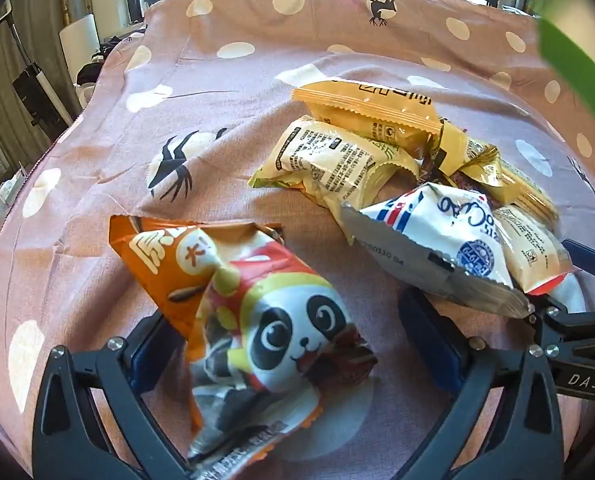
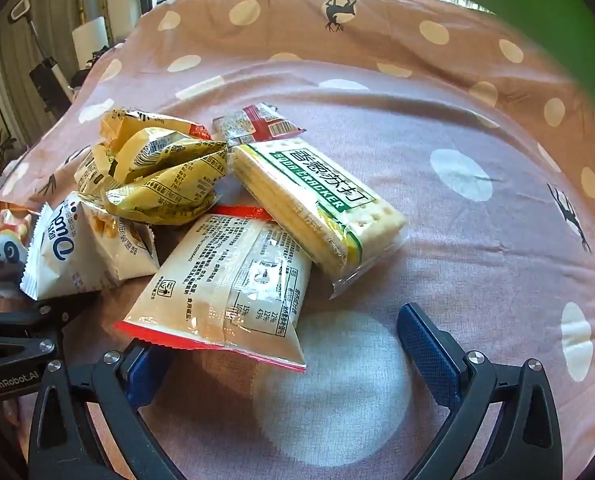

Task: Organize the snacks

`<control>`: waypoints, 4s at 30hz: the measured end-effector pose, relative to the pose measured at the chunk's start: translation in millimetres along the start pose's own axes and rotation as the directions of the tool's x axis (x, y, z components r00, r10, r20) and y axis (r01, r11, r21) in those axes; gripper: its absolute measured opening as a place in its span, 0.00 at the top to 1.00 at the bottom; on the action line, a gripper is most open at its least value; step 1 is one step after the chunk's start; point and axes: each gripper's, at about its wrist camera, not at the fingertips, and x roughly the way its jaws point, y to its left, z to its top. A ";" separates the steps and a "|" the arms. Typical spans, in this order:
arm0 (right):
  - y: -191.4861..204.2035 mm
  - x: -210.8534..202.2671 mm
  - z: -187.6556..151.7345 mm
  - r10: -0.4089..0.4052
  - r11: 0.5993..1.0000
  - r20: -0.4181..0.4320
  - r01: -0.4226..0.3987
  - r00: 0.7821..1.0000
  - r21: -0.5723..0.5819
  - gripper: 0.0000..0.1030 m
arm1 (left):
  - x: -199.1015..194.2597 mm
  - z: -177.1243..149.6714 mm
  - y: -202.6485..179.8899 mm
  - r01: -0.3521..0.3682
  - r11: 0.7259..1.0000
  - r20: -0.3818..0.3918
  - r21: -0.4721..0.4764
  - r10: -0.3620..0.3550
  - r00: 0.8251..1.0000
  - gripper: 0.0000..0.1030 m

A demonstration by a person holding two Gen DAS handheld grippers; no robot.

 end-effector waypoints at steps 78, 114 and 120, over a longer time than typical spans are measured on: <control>91.1 -52.9 69.4 0.570 0.814 -0.121 -0.540 0.812 0.213 0.47 | -84.7 2.0 67.9 0.247 0.943 0.014 -0.224 -0.251 0.968 0.51; 92.1 -72.4 72.7 0.598 0.786 -0.061 -0.570 0.799 0.240 0.56 | -151.3 29.2 21.4 0.308 0.951 0.160 -0.014 -0.302 0.940 0.60; 49.6 -118.0 76.6 0.548 0.801 0.080 -0.551 0.832 0.234 0.56 | -177.7 46.3 -22.3 0.338 0.934 0.218 0.114 -0.355 0.909 0.60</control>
